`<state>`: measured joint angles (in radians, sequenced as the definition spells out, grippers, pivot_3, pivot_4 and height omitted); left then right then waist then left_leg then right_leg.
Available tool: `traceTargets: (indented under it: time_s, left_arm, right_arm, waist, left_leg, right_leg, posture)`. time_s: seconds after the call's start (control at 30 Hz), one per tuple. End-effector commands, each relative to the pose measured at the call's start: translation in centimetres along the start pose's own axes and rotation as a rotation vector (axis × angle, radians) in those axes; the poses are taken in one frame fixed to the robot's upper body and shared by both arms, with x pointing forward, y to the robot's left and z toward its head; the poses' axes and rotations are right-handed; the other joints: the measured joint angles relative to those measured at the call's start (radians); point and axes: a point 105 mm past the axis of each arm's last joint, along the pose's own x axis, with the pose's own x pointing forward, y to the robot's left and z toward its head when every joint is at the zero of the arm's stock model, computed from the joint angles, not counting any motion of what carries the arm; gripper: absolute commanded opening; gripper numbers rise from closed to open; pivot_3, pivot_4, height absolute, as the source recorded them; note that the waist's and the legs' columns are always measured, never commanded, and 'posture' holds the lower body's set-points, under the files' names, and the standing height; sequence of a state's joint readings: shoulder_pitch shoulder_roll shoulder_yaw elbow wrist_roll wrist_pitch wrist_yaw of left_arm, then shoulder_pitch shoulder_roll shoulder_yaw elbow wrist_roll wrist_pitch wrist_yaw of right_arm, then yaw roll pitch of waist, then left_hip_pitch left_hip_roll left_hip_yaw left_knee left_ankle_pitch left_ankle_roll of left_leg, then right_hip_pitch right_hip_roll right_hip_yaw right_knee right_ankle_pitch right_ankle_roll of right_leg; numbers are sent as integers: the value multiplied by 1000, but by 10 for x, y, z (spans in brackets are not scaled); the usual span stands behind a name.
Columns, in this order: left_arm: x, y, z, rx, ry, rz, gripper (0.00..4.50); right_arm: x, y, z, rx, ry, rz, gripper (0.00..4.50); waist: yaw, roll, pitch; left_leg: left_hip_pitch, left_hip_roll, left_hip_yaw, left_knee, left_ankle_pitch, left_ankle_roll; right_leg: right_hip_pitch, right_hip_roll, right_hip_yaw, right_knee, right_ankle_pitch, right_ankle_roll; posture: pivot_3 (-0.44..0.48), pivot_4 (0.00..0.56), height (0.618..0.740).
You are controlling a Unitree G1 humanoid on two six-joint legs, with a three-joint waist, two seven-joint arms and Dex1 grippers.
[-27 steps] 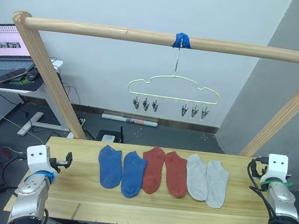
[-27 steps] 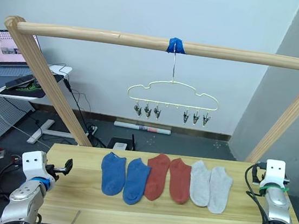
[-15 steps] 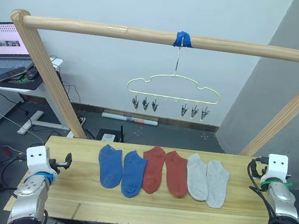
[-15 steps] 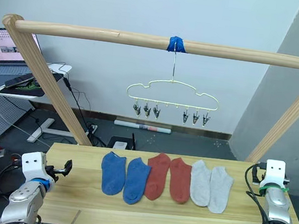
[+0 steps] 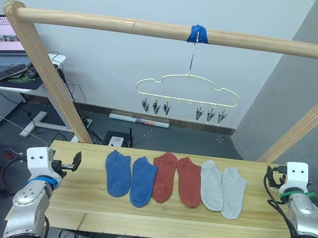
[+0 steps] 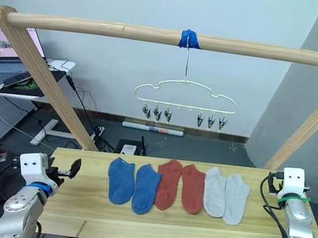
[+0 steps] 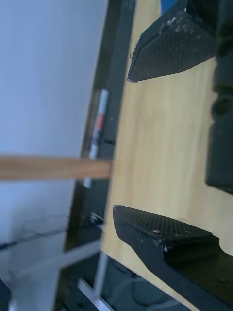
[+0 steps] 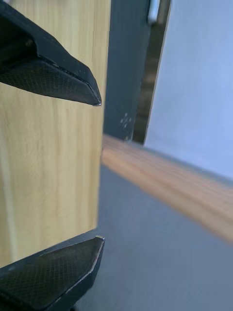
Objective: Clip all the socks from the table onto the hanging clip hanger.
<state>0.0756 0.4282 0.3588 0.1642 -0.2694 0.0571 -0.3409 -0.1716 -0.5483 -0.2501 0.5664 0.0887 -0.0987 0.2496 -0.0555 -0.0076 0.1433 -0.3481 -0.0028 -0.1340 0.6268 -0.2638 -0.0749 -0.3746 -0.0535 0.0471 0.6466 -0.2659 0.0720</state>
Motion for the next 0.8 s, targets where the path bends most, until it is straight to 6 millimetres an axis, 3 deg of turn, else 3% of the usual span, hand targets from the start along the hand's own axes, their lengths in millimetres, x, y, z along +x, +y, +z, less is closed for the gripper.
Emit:
traceTargets:
  time_s: [0.03,0.13,0.33,0.6,0.8]
  left_arm:
    - [-5,-8,36,56,-103,-77,4492]
    - [-11,-25,60,76,-160,-174,4492]
    - [-10,-62,100,100,-252,-299,4492]
    - [0,-102,138,83,-355,-376,4492]
    - [7,-117,158,78,-424,-391,4492]
  right_arm:
    - [-7,0,37,-52,-106,84,4500]
    - [-24,20,55,-102,-166,236,4500]
    - [-62,70,93,-122,-296,531,4500]
    - [-118,122,139,-197,-573,796,4500]
    - [-142,149,169,-149,-723,888,4500]
  waist:
    - [0,0,17]
    - [-1,-2,43]
    - [-2,-3,102]
    - [-2,-8,151]
    - [-4,-13,162]
  left_leg:
    - [0,0,0,0,0,0]
    - [-3,0,0,0,0,0]
    - [-16,1,0,2,0,0]
    - [-19,0,-1,1,0,0]
    - [-27,0,0,2,0,-1]
  right_leg:
    - [0,0,0,0,0,0]
    - [-3,0,0,-1,0,1]
    - [-14,0,-1,0,4,6]
    - [-16,-1,-1,-1,4,6]
    - [-25,-1,-1,0,6,2]
  posture:
    - [-14,177,740]
    - [-32,238,740]
    - [-62,296,740]
    - [-71,328,740]
    - [-71,338,740]
